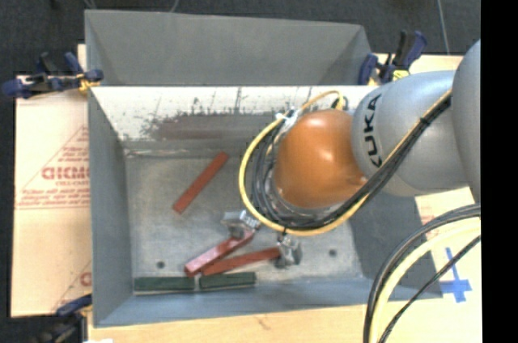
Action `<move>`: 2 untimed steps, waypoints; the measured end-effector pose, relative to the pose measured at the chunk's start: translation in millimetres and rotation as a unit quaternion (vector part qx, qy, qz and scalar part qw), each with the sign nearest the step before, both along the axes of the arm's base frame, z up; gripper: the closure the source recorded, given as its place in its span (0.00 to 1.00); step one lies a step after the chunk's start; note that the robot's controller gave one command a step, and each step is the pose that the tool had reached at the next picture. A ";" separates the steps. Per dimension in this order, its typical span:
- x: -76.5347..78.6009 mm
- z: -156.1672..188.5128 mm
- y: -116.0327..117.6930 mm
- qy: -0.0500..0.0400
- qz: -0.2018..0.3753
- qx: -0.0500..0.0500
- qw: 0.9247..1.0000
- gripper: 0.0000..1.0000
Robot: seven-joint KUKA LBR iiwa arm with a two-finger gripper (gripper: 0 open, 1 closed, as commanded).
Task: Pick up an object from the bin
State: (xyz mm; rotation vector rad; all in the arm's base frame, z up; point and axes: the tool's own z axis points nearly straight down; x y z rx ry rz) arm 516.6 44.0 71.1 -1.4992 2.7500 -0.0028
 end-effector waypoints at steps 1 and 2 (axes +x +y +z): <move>1.4 0.7 -0.6 0.001 -0.003 -0.001 1.000 0.00; 4.1 3.9 0.8 -0.002 -0.004 0.001 1.000 1.00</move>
Offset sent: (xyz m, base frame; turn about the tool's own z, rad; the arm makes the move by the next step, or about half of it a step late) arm 0.0000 0.0000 0.0000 0.0000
